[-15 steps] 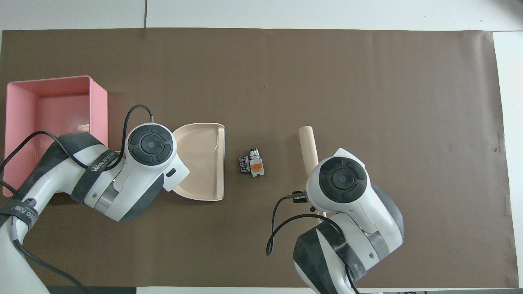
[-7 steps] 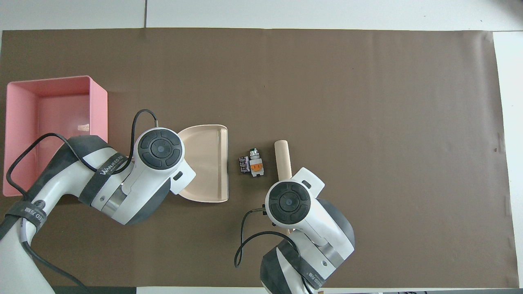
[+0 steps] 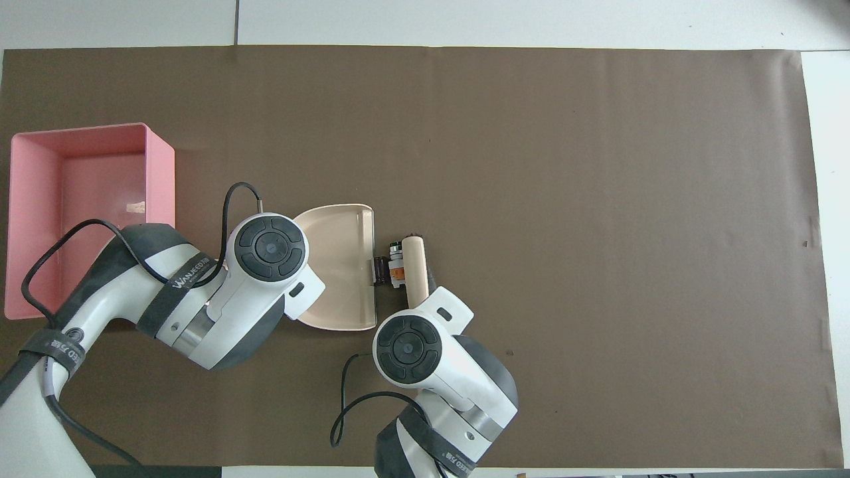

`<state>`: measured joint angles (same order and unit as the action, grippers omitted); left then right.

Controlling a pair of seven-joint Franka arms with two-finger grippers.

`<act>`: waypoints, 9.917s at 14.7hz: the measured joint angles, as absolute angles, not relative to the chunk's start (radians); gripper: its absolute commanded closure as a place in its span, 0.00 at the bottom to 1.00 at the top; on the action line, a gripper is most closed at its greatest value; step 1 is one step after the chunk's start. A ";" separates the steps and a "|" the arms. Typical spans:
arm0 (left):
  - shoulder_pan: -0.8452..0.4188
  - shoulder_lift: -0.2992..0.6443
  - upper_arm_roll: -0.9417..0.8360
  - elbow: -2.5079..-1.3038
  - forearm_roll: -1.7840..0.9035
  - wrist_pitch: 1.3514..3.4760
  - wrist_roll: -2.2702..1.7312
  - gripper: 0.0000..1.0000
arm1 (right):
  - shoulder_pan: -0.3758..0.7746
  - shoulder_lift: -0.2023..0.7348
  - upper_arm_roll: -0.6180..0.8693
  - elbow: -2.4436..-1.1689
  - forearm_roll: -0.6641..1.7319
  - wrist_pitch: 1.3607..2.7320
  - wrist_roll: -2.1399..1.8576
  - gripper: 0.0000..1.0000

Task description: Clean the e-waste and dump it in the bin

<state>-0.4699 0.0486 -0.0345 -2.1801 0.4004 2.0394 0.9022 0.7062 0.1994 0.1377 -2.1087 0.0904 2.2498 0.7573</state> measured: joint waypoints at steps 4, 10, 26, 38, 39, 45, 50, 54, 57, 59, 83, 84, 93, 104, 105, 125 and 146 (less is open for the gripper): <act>-0.470 0.049 -0.034 -2.180 0.401 2.038 0.900 1.00 | 0.713 0.229 0.158 -2.087 0.385 2.365 0.599 1.00; -0.470 0.049 -0.034 -2.184 0.401 2.041 0.898 1.00 | 0.712 0.238 0.156 -1.987 0.540 2.320 0.527 1.00; -0.328 0.017 -0.021 -2.182 0.120 2.184 1.247 1.00 | 0.110 -0.024 0.134 -1.978 0.080 1.619 0.267 1.00; 0.040 -0.001 -0.006 -1.886 -0.092 1.873 1.739 1.00 | -0.267 -0.060 0.137 -2.258 -0.033 1.962 -0.086 1.00; 0.083 0.000 -0.005 -1.879 -0.110 1.867 1.790 1.00 | -0.266 -0.060 0.141 -2.268 -0.033 1.978 -0.086 1.00; 0.315 0.019 -0.001 -1.837 -0.143 1.843 1.995 1.00 | -0.268 -0.060 0.147 -2.318 -0.033 2.016 -0.154 0.99; 0.387 0.049 0.004 -1.799 -0.143 1.866 2.013 0.98 | -0.285 -0.060 0.146 -2.335 -0.025 2.036 -0.155 0.98; 0.417 0.121 0.021 -1.712 -0.107 1.886 2.070 0.98 | -0.297 -0.060 0.146 -2.345 -0.022 2.043 -0.155 0.95; 0.412 0.151 0.021 -1.684 -0.001 1.952 2.074 0.99 | -0.297 -0.061 0.146 -2.352 -0.022 2.048 -0.155 0.80; 0.397 0.157 0.017 -1.683 0.123 1.991 2.061 0.99 | -0.297 -0.062 0.146 -2.360 -0.022 2.059 -0.155 0.71; 0.148 0.065 -0.001 -1.637 0.630 1.849 1.884 0.99 | -0.201 -0.082 0.153 -1.752 -0.028 1.733 0.115 0.00; 0.148 0.062 -0.003 -1.627 0.567 1.825 1.884 0.99 | -0.203 -0.077 0.152 -1.707 -0.028 1.691 0.121 0.00; 0.014 -0.002 -0.022 -1.745 0.236 1.773 1.838 0.99 | -0.218 0.009 0.148 -1.531 -0.028 1.526 0.128 0.00; -0.377 -0.015 -0.030 -2.152 0.234 2.072 1.272 0.99 | -0.080 -0.006 0.041 -1.534 -0.028 1.505 0.164 0.00; -0.397 -0.005 -0.030 -2.158 0.234 2.084 1.240 0.99 | -0.046 -0.006 0.007 -1.534 -0.028 1.505 0.164 0.00; -0.406 0.012 -0.003 -2.174 0.235 2.084 0.827 0.03 | -0.030 -0.006 -0.019 -1.541 -0.028 1.493 0.164 0.00; -0.042 -0.011 0.009 -1.608 0.020 1.591 0.234 0.02 | 0.033 -0.007 -0.060 -1.541 -0.028 1.493 0.118 0.00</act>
<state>-0.0416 -0.0112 0.0092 -1.6081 0.0195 1.5915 0.2335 0.0334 -0.0068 -0.0598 -1.5415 -0.0284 1.4931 0.1176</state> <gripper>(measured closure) 0.018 0.000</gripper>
